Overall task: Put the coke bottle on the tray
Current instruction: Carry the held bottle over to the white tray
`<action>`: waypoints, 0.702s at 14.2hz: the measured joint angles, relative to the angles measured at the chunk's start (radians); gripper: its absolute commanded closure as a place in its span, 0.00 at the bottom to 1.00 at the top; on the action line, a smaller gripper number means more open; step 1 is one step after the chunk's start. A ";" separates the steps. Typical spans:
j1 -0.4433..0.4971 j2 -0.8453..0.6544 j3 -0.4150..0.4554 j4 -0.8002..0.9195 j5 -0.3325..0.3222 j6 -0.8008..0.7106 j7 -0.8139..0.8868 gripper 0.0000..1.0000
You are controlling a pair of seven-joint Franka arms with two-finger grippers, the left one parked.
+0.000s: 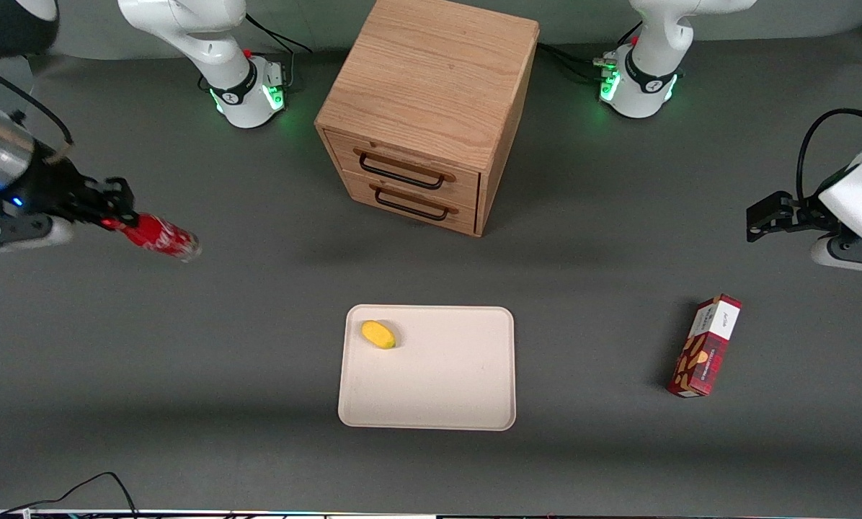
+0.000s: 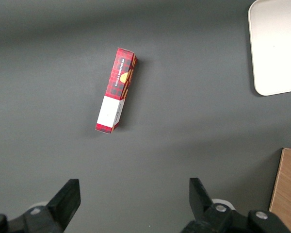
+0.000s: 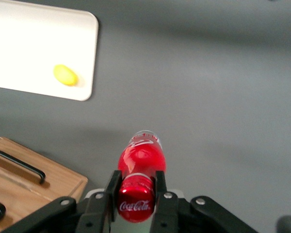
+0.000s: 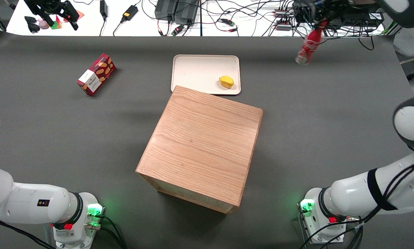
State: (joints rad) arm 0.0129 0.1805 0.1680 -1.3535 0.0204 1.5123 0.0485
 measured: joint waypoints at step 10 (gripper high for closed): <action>0.294 0.502 -0.040 0.234 -0.131 0.508 0.198 1.00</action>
State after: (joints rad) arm 0.3065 0.6822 0.1279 -1.1192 -0.1109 2.0205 0.2467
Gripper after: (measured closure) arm 0.687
